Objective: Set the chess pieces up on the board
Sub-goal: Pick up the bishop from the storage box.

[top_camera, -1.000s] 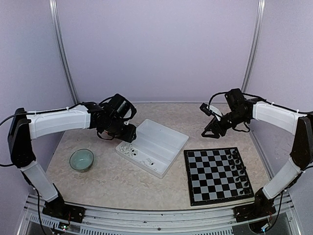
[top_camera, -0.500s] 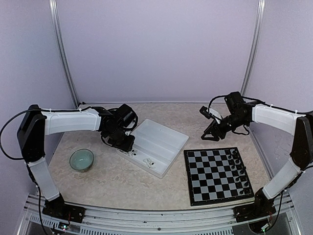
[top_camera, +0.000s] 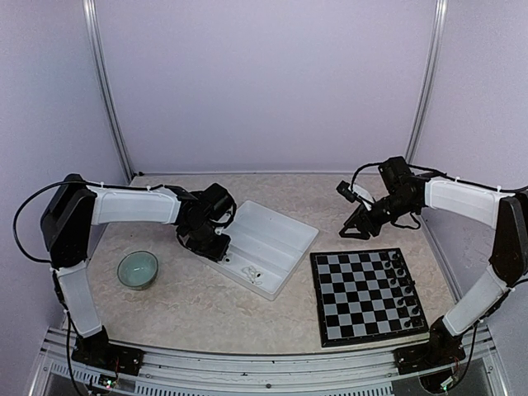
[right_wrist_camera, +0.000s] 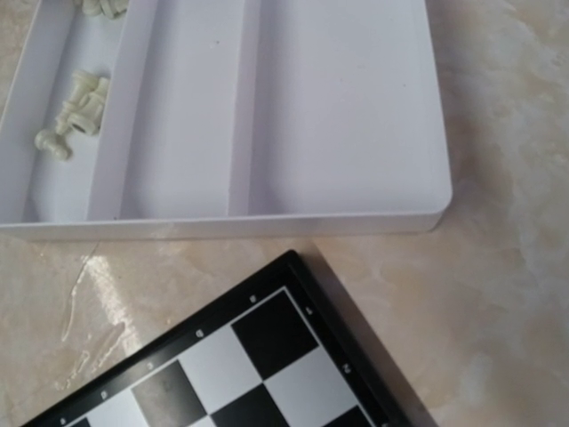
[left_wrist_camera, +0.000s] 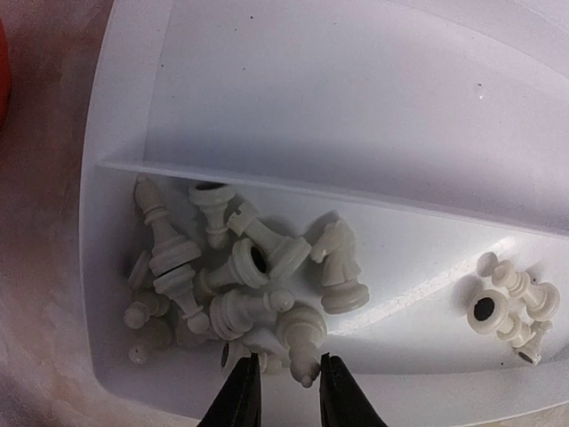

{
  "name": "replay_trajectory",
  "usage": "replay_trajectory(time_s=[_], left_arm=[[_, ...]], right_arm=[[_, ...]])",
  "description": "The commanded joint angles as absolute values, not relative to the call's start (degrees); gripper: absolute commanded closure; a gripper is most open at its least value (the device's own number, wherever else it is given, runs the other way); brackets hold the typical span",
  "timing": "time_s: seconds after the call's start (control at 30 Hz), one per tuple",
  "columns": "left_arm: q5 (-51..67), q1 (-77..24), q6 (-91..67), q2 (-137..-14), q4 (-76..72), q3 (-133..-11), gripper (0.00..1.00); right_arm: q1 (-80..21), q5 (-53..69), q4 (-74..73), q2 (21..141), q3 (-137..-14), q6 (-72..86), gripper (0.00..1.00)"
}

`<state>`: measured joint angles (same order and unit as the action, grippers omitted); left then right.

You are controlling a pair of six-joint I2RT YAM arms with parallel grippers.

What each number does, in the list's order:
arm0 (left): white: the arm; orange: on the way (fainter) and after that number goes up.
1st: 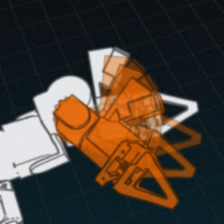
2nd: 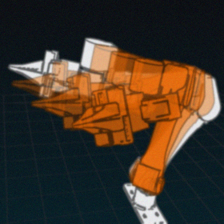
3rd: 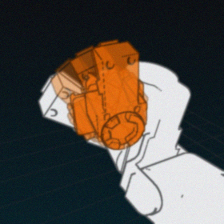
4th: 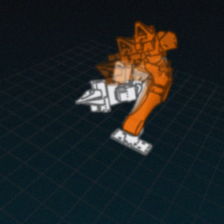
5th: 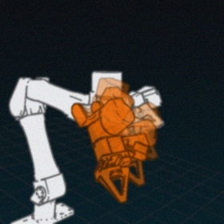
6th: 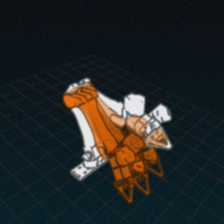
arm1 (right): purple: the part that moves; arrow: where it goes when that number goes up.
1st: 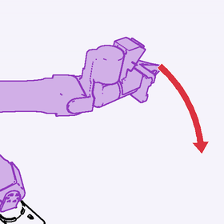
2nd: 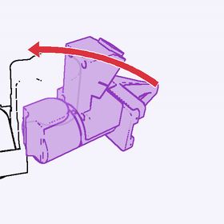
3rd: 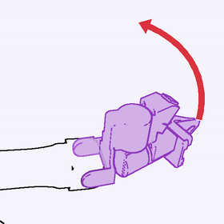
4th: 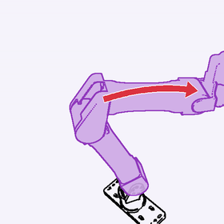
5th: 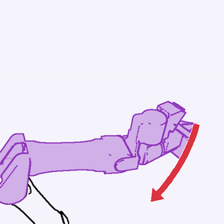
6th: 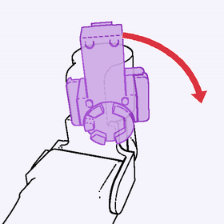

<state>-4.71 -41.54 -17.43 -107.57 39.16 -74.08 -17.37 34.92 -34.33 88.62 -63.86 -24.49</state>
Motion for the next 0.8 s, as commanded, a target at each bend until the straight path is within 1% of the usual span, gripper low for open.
replay_trajectory(time_s=[0.0, 0.27, 0.5, 0.6, 0.77], left_arm=[[-3.4, -41.0, -16.3, -108.6, 37.2, -75.1, 0.78], [-3.4, -40.9, -15.5, -109.4, 36.3, -75.0, 0.82], [-3.9, -40.9, -15.0, -108.9, 36.3, -74.9, 0.89], [-4.7, -41.4, -15.0, -107.2, 37.5, -75.6, 0.92], [-6.6, -44.8, -14.9, -101.8, 40.8, -79.3, 0.93]], right_arm=[[-17.1, 35.4, -33.6, 87.7, -63.2, -24.8, 0.52], [-17.1, 35.6, -33.6, 88.6, -63.4, -24.9, 0.53], [-17.1, 35.2, -33.6, 88.4, -63.3, -24.9, 0.54], [-17.1, 34.8, -34.1, 87.5, -63.1, -25.0, 0.55], [-16.8, 32.1, -34.3, 83.5, -61.9, -25.5, 0.56]])
